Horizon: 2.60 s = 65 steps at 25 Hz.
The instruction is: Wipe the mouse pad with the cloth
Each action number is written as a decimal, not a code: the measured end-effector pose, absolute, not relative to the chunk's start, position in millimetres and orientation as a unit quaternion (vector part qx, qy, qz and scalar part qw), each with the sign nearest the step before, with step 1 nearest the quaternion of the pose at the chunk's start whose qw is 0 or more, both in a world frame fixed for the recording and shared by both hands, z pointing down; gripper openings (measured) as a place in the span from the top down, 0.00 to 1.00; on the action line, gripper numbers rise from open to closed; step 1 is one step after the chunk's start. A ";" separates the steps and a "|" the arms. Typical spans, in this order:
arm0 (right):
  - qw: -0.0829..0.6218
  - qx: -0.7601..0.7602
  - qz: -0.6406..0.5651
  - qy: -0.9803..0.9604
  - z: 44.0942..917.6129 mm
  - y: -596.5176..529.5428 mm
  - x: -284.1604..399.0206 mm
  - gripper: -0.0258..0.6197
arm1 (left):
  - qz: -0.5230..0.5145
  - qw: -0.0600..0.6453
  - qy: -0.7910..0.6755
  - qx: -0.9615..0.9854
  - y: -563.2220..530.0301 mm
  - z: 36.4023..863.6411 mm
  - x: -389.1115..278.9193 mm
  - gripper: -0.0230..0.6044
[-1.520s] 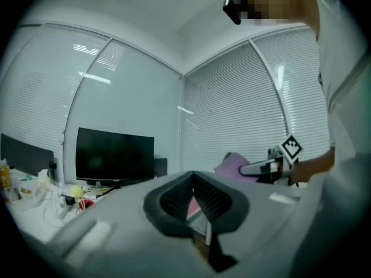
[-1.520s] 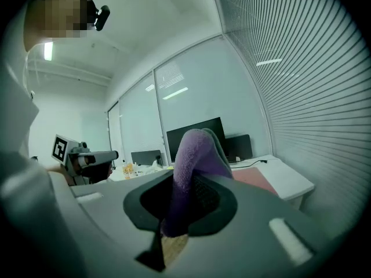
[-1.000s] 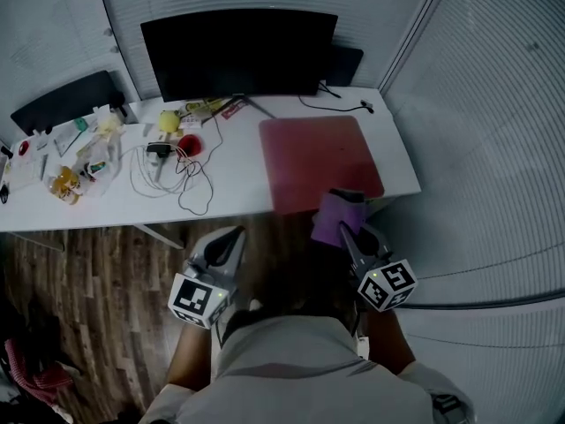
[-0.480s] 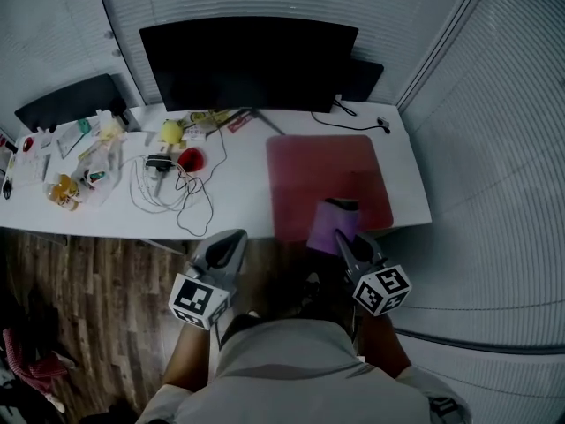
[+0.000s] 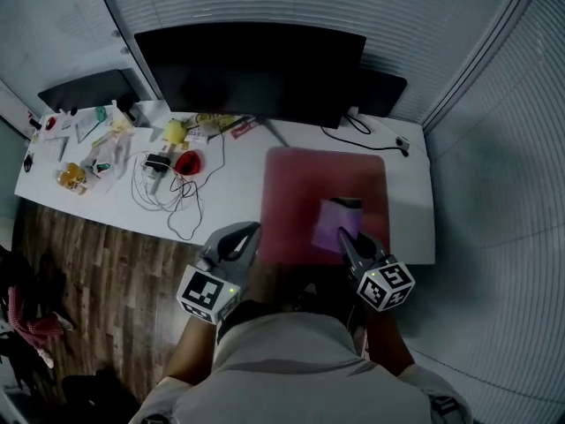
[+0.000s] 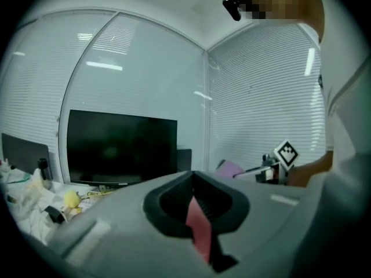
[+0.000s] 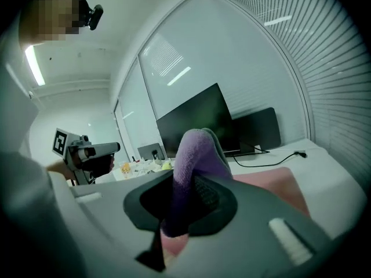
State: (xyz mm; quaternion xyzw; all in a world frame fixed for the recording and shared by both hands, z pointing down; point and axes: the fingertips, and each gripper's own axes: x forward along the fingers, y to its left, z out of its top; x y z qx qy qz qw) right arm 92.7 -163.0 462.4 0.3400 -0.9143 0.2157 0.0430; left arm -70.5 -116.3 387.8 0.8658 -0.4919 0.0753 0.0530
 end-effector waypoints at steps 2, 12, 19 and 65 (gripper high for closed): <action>0.046 0.328 0.225 -0.916 470.9 -178.1 102.3 0.88 | 0.079 0.055 -0.499 0.861 -125.7 392.0 -57.2 0.96; 0.060 0.298 0.246 -0.921 489.8 -229.5 77.4 0.88 | 0.069 0.073 -0.497 0.862 -170.2 409.6 -60.8 0.96; 0.099 0.286 0.260 -0.917 504.8 -252.4 -16.9 0.88 | 0.056 0.097 -0.483 0.868 -203.2 427.9 -136.0 0.96; 0.318 0.396 0.308 -0.804 698.8 -435.2 98.5 0.88 | 0.092 0.125 -0.469 0.869 -254.9 468.1 -35.3 0.96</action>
